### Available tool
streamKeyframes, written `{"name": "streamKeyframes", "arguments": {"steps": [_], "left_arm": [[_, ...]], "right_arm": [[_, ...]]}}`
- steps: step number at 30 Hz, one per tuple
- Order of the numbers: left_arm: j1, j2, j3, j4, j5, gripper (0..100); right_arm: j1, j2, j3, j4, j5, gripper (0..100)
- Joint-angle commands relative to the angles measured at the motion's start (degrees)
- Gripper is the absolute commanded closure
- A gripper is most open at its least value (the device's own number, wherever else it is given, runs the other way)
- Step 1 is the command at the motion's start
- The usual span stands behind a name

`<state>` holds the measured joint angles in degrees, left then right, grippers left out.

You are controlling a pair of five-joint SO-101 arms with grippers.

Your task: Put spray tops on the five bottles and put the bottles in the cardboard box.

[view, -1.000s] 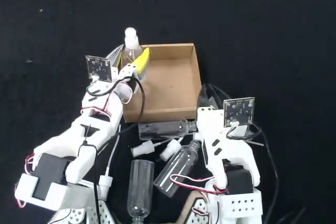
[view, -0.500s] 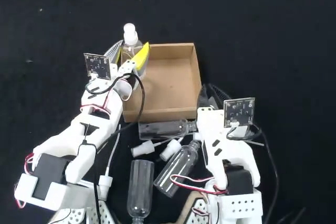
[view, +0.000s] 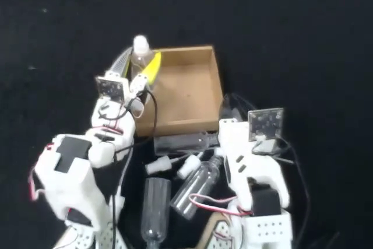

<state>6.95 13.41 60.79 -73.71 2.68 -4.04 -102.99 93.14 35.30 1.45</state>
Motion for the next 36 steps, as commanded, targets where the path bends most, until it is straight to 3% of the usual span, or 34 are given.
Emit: {"name": "streamKeyframes", "arguments": {"steps": [1,12,16,36], "left_arm": [[-0.6,0.5,-2.5,-1.7,0.5,97],[-0.8,0.7,-2.5,-1.6,0.6,97],[-1.0,2.0,-2.7,2.8,0.6,97],[-2.2,7.5,-9.6,0.0,0.6,97]], "right_arm": [[0.7,-5.5,-0.2,-1.8,-0.4,98.3],[0.7,-5.5,-0.2,-1.8,-0.4,98.3],[0.7,-5.5,-0.2,-1.8,-0.4,98.3],[0.8,-5.5,-0.2,-1.8,0.7,98.3]]}}
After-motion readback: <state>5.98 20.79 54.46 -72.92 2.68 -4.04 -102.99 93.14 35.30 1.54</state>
